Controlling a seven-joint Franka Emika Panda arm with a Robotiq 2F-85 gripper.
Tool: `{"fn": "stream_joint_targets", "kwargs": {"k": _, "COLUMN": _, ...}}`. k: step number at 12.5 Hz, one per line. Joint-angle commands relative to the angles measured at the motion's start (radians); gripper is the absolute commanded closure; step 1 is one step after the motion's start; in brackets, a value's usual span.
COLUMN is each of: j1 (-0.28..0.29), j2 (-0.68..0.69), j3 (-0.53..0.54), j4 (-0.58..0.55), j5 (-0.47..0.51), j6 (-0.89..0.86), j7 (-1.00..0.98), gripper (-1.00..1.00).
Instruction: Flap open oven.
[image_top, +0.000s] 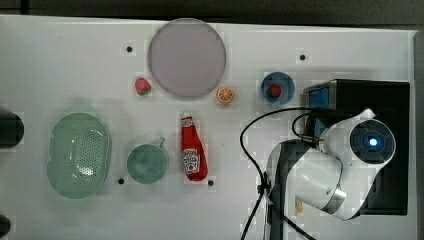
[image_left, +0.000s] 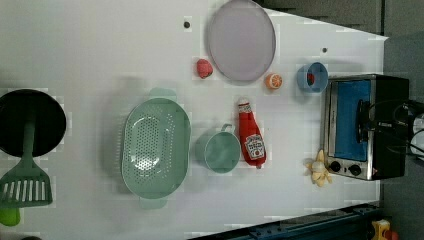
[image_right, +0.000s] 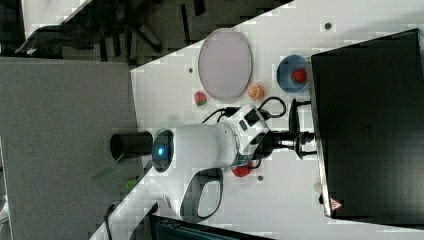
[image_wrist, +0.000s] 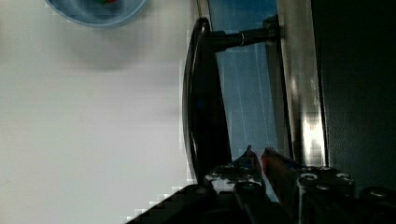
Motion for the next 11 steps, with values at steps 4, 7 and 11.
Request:
{"fn": "stream_joint_targets", "kwargs": {"k": 4, "j1": 0.033, "j2": 0.007, "j3": 0.065, "j4": -0.003, "j5": -0.057, "j6": -0.002, "j7": 0.031, "gripper": 0.65}}
{"fn": "stream_joint_targets", "kwargs": {"k": 7, "j1": 0.059, "j2": 0.012, "j3": 0.106, "j4": -0.023, "j5": -0.197, "j6": -0.006, "j7": 0.179, "gripper": 0.65}}
{"fn": "stream_joint_targets", "kwargs": {"k": 11, "j1": 0.094, "j2": 0.044, "j3": 0.160, "j4": -0.043, "j5": -0.365, "j6": -0.007, "j7": 0.399, "gripper": 0.65}}
